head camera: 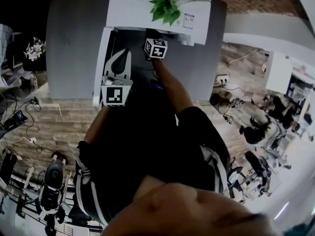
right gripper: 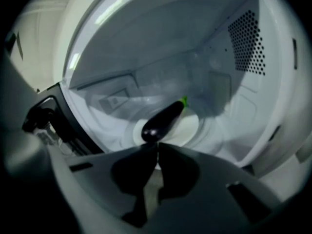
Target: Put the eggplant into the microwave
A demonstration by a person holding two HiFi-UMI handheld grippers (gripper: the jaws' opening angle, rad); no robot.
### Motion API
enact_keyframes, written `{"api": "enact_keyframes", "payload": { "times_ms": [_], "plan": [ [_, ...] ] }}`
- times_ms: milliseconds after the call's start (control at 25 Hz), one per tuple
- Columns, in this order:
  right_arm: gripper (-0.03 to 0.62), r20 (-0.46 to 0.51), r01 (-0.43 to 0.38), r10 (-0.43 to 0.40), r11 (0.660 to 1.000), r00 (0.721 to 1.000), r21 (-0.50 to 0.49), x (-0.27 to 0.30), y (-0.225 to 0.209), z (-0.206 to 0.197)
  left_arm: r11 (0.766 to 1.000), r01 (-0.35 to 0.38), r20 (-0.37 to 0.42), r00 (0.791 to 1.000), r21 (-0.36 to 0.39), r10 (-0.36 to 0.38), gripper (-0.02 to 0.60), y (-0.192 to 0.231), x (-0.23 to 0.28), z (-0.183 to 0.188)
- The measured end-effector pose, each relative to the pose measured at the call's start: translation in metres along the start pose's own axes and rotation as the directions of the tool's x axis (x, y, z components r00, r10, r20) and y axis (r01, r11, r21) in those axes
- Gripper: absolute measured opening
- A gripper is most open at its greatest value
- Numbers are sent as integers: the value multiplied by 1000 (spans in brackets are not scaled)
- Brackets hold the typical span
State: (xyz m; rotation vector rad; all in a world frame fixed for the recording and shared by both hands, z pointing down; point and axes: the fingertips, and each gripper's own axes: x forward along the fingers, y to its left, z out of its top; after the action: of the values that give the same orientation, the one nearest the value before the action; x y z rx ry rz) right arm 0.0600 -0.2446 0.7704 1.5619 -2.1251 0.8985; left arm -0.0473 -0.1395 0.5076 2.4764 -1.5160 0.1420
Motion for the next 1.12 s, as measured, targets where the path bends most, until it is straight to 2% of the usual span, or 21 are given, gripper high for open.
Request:
{"api": "enact_keyframes", "payload": {
  "times_ms": [120, 320, 760, 960, 1120],
  "plan": [
    [34, -2, -2, 2, 1000, 1000, -5, 3, 0, 3, 1000, 5, -3, 1000, 23, -5, 37, 2, -1, -1],
    [34, 2, -5, 5, 1000, 1000, -12, 8, 0, 6, 1000, -1, 12, 1000, 18, 0, 37, 3, 1, 2],
    [34, 15, -4, 5, 999, 1000, -33, 9, 2, 15, 1000, -2, -12, 1000, 21, 3, 37, 2, -2, -1],
    [34, 22, -5, 6, 1000, 1000, -27, 0, 5, 15, 999, 1, 35, 999, 35, -2, 37, -1, -9, 8],
    [34, 23, -1, 2, 1000, 1000, -17, -9, 5, 10, 999, -1, 36, 999, 43, -1, 37, -5, -17, 10]
  ]
}}
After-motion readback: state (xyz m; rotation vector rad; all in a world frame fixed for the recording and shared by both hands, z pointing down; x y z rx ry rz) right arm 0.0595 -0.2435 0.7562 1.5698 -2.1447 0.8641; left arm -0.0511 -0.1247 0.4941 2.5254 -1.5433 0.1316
